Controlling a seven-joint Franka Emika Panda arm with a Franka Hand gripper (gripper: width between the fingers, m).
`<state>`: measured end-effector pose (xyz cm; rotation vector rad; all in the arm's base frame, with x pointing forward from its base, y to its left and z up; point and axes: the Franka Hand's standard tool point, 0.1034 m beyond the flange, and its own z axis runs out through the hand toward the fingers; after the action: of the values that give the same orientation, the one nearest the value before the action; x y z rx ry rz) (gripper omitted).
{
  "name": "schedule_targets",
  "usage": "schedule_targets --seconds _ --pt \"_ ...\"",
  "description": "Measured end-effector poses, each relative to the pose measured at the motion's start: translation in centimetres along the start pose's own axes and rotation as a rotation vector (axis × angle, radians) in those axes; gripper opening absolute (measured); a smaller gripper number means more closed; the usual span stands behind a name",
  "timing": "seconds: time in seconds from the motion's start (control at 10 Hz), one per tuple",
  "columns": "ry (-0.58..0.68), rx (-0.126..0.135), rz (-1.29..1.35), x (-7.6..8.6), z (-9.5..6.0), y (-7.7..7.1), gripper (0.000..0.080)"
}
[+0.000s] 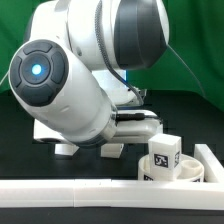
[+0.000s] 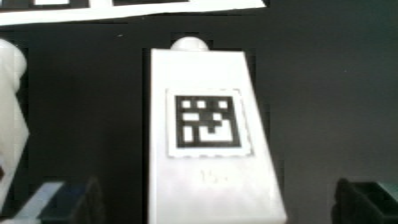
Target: Assemble stool
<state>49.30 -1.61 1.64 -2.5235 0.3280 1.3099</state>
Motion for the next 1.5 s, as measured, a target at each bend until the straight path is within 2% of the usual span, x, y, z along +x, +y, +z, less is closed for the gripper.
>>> schedule_targets --seconds 0.1,0.2,0.4,0.5,0.6,0.8,1.0,1.1,1.2,1.3,1.4,1.5 --pt "-0.042 0.002 0.0 0.1 0.3 0.2 0.0649" --pt "-0.019 0.001 -0.003 0.7 0.1 0.1 0.0649" --pt "-0.02 -0.001 -0.004 0.7 0.2 0.0 0.0379" --pt "-0.021 -0.001 -0.004 0.7 0.2 0.0 0.0379" --pt "-0.021 -0.001 -0.004 0.7 0.3 0.0 0.0337" --pt "-0.019 0.001 -0.006 0.7 0.1 0.0 0.0337" --pt "-0.011 0.005 -0.015 -0.2 -1.0 -0.3 0.0337" --pt "0.001 0.008 -0.016 -1.0 -2.0 -0.8 0.0337" --pt "0.022 0.017 -0.019 -2.2 -3.2 -2.0 0.0337" --pt "0.041 0.004 0.009 -4.2 -4.2 -3.5 0.0337" --pt "0.052 -0.002 -0.005 -5.2 -4.5 -4.1 0.0337" --pt "0.049 0.0 -0.003 -5.0 -4.3 -3.9 0.0337"
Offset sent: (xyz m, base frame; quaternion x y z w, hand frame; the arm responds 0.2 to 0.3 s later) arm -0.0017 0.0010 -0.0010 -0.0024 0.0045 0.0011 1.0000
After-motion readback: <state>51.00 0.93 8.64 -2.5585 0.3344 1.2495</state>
